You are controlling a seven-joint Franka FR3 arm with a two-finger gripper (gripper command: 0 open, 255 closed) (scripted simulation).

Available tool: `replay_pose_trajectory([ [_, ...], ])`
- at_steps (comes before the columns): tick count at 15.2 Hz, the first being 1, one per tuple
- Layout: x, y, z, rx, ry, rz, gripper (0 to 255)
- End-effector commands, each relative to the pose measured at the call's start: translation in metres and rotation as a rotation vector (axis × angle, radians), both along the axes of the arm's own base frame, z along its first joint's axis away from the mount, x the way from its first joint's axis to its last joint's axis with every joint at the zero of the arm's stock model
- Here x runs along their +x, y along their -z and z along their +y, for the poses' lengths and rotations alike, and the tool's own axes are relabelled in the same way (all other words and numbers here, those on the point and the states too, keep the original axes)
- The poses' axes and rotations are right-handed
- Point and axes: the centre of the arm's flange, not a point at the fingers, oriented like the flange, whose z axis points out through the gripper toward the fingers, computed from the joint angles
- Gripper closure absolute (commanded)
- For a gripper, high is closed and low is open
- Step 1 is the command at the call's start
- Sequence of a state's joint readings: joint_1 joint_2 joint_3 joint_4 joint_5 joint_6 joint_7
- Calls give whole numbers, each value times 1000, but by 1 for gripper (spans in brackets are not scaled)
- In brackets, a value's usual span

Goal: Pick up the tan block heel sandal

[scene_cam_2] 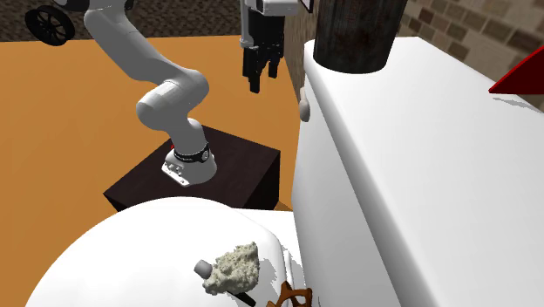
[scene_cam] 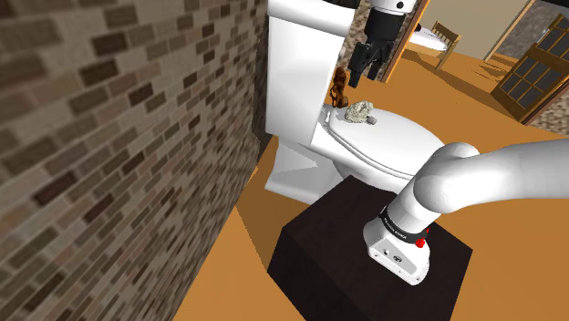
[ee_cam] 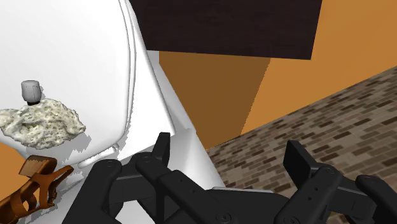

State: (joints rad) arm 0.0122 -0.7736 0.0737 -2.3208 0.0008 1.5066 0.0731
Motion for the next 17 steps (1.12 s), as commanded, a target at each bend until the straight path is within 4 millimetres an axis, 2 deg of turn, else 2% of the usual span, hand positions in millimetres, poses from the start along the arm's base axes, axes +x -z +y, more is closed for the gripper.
replay_pose_trajectory([
  [1, 0, 0, 0, 0, 0, 0, 0],
  [17, 84, 48, -206, 216, 38, -182, 0],
])
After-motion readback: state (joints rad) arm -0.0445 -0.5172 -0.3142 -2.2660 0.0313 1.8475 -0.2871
